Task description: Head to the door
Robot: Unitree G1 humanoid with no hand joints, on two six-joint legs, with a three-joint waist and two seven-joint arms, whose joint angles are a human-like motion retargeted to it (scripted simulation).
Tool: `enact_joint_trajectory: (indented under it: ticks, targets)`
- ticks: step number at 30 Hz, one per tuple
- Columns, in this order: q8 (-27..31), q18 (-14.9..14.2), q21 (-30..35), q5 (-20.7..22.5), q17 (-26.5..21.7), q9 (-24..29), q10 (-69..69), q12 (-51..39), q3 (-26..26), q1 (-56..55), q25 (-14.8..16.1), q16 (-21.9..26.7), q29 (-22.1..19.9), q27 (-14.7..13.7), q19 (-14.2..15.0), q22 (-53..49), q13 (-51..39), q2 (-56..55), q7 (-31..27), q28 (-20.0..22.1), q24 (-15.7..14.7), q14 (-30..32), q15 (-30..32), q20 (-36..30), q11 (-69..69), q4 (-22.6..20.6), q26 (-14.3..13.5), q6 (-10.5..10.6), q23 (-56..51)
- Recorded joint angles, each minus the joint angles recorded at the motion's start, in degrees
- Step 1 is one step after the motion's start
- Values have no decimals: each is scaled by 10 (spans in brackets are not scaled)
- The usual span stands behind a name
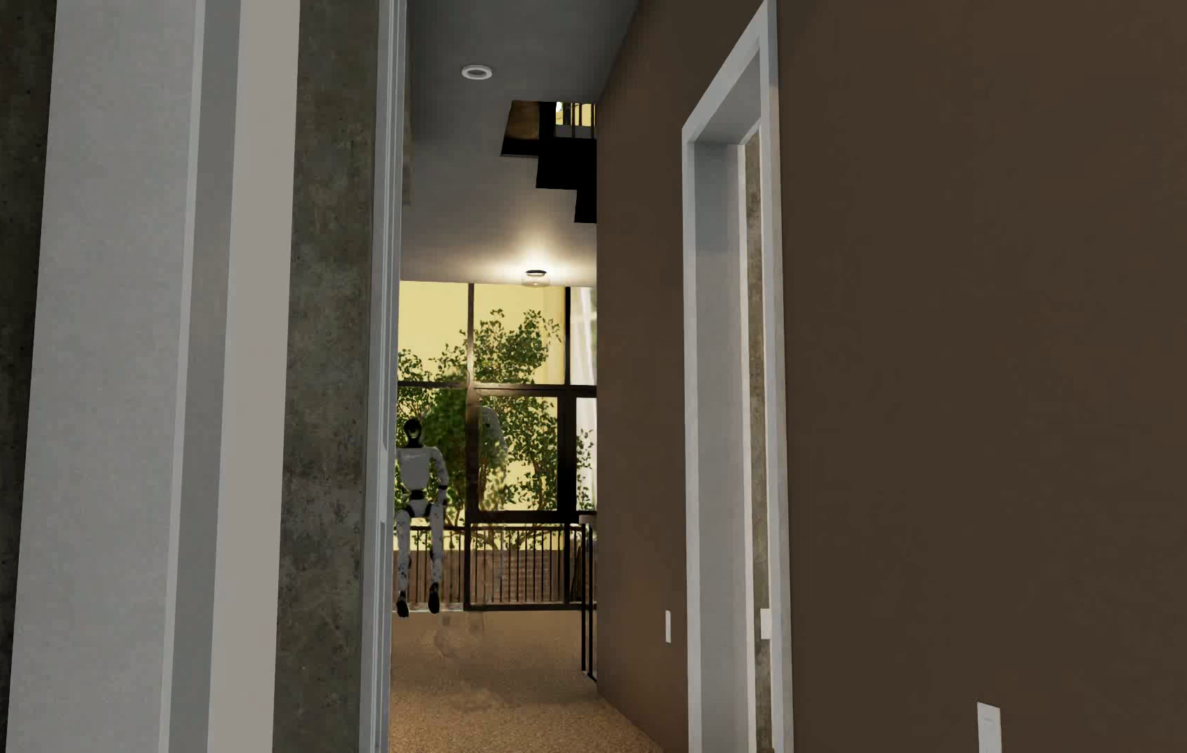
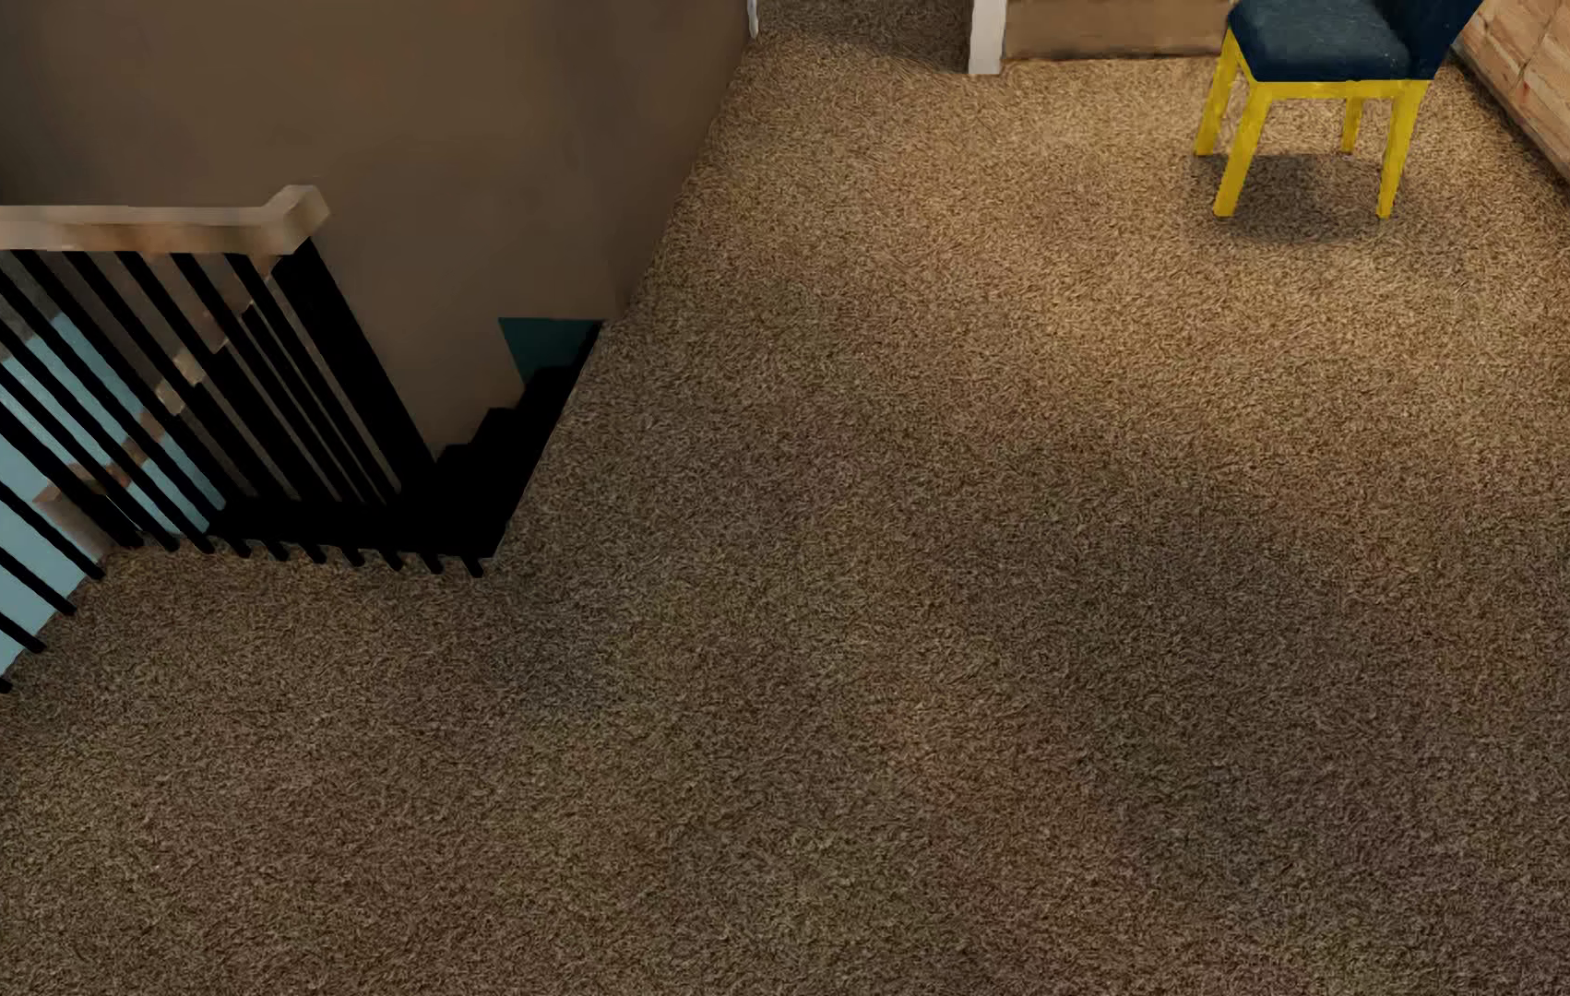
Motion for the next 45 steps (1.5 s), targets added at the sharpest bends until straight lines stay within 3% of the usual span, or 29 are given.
enact_joint_trajectory:
  ticks: [1,2,3,4,5,6,8,9,11,12,14,17,21,24,26,27,28,30,31,33,35,36,37,38,40,41,43,44,45]
  targets:
    - [0,0,-45,4,-2,13,-97,-11,11,-6,0,0,0,0,0,-4,-7,24,0,0,0,41,-12,16,2,0,0,-4,-42]
    - [0,0,-73,9,-6,27,-192,-22,18,1,0,2,0,0,0,-13,-15,55,0,0,0,36,-25,39,-1,1,0,-7,-76]
    - [0,0,-89,16,-9,37,-273,-33,20,9,0,7,0,0,0,-28,-22,85,0,0,0,-29,-38,70,-5,2,0,-12,-102]
    - [0,0,-96,18,-11,42,-320,-42,22,14,0,13,0,0,0,-46,-25,110,0,0,0,-136,-48,105,-5,6,0,-20,-118]
    - [0,0,-95,25,-11,41,-321,-53,24,5,0,19,0,0,0,-60,-25,126,0,0,0,-189,-52,135,-2,17,0,-22,-123]
    - [0,0,-88,21,-9,39,-320,-68,26,-12,0,23,0,0,0,-67,-22,143,0,0,0,-155,-49,155,4,13,0,-29,-113]
    - [0,0,-27,-3,-6,14,-300,-91,47,-15,0,23,0,0,0,-66,-12,158,0,0,0,-68,-3,180,23,1,0,-41,-47]
    - [0,0,39,-23,-2,-3,-283,-99,45,-19,0,22,0,0,0,-57,-15,140,0,0,0,-48,50,178,67,-12,0,-50,13]
    - [0,0,182,-75,11,-14,-277,-119,35,32,0,25,0,0,0,-41,-17,36,0,0,0,-95,185,146,252,-27,0,-62,115]
    - [0,0,229,-93,13,-28,-287,-141,19,42,0,23,0,0,0,-30,-18,-62,0,0,0,-122,180,125,360,-44,0,-67,126]
    - [0,0,209,-80,17,7,-313,-140,-38,162,0,26,0,0,0,-39,23,-121,0,0,0,-201,70,133,464,-33,0,-47,97]
    - [0,0,156,-41,33,33,-322,-112,-88,295,0,43,0,0,0,-77,79,-192,0,0,0,-315,-6,165,328,2,0,-24,70]
    - [0,0,196,-19,35,46,-318,-106,-91,395,0,45,0,0,0,-71,72,-191,0,0,0,-354,87,152,-17,2,0,-24,72]
    - [0,0,166,-19,23,40,-330,-68,-102,464,0,32,0,0,0,-59,68,-212,0,0,0,-310,101,122,54,21,0,-11,70]
    - [0,0,152,-11,6,26,-277,-36,-119,433,0,6,0,0,0,-47,56,-188,0,0,0,-141,75,105,98,50,0,13,85]
    - [0,0,140,-7,0,18,-176,-24,-124,360,0,4,0,0,0,-62,43,-162,0,0,0,-61,42,91,97,62,0,25,91]
    - [0,0,128,-1,-4,5,-55,-21,-110,269,0,8,0,0,0,-83,26,-149,0,0,0,-30,17,81,88,57,0,30,93]
    - [0,0,88,9,-11,-5,104,-16,-50,131,0,11,0,0,0,-98,0,-98,0,0,0,-71,-2,78,54,39,0,22,75]
    - [0,0,53,10,-13,-8,115,-14,-26,76,0,11,0,0,0,-89,-9,-67,0,0,0,-77,-5,78,33,24,0,11,51]
    - [0,0,-26,12,-17,-1,-4,-11,0,10,0,13,0,0,0,-72,-14,11,0,0,0,-34,-11,68,-1,3,0,-9,-20]
    - [0,0,-78,26,-22,18,-218,-13,18,11,0,16,0,0,0,-64,-18,71,0,0,0,3,-34,65,-7,-2,0,-12,-78]
    - [0,0,-88,38,-23,21,-307,-13,21,16,0,17,0,0,0,-61,-18,98,0,0,0,-68,-45,69,-13,2,0,-10,-93]
    - [0,0,-87,45,-21,21,-331,-12,23,16,0,19,0,0,0,-60,-17,123,0,0,0,-180,-53,74,-14,7,0,-12,-99]
    - [0,0,-80,47,-16,20,-330,-17,18,-10,0,23,0,0,0,-58,-13,141,0,0,0,-185,-57,77,-10,9,0,-17,-96]
    - [0,0,-34,27,-2,7,-304,-37,36,-22,0,24,0,0,0,-38,9,165,0,0,0,-75,-27,71,9,4,0,-33,-61]
    - [0,0,23,11,3,-14,-285,-40,36,-33,0,21,0,0,0,-27,20,151,0,0,0,-38,21,74,42,-2,0,-43,-29]
    - [0,0,139,-52,19,-27,-272,-59,15,9,0,22,0,0,0,-9,36,50,0,0,0,-73,168,53,235,-20,0,-67,47]
    - [0,0,186,-66,25,-28,-277,-82,-8,38,0,26,0,0,0,-7,40,-23,0,0,0,-108,153,33,339,-27,0,-70,77]
    - [0,0,221,-70,28,-22,-287,-103,-40,80,0,28,0,0,0,-7,47,-80,0,0,0,-145,95,28,421,-27,0,-62,98]
